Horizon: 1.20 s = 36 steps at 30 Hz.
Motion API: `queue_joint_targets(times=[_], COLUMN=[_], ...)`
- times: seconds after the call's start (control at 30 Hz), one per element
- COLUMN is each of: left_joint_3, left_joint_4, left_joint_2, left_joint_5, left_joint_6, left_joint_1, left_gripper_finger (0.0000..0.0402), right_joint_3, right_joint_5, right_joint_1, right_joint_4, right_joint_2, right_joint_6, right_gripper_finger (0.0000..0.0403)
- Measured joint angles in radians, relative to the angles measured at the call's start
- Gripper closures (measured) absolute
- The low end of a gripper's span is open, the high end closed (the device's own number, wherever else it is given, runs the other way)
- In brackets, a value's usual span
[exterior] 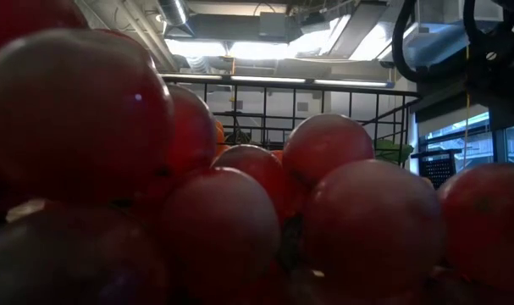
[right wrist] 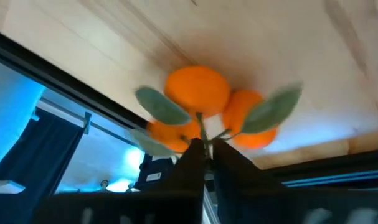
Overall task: Build produce basket
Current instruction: Put the orange into the basket
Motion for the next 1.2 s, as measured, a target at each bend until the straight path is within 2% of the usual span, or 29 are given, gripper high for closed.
queue_joint_targets(times=[0.37, 0.67, 0.83, 0.93, 1.03, 1.2], left_joint_3=[0.000, 0.000, 0.000, 0.000, 0.000, 0.000], left_joint_4=[0.000, 0.000, 0.000, 0.001, 0.001, 0.001], left_joint_2=[0.000, 0.000, 0.000, 0.000, 0.000, 0.000], left_joint_5=[0.000, 0.000, 0.000, 0.000, 0.000, 0.000], left_joint_6=[0.000, 0.000, 0.022, 0.021, 0.020, 0.019], left_joint_1=[0.000, 0.000, 0.000, 0.000, 0.000, 0.000], left_gripper_finger=[0.0332, 0.0334, 0.0332, 0.0334, 0.0335, 0.0332], right_joint_3=[0.028, 0.229, 0.356, 0.425, 0.511, 0.662], right_joint_5=[0.003, -0.073, -0.080, -0.080, -0.036, 0.132], right_joint_1=[-0.001, -0.013, -0.044, -0.076, -0.117, -0.200], right_joint_4=[-0.041, -0.336, -0.585, -0.596, -0.604, -0.603], right_joint_2=[0.000, -0.005, -0.005, -0.016, -0.023, -0.030], right_joint_6=[-0.108, -0.349, -0.495, -0.564, -0.595, -0.677], right_gripper_finger=[0.0401, 0.0402, 0.0402, 0.0403, 0.0403, 0.0403])
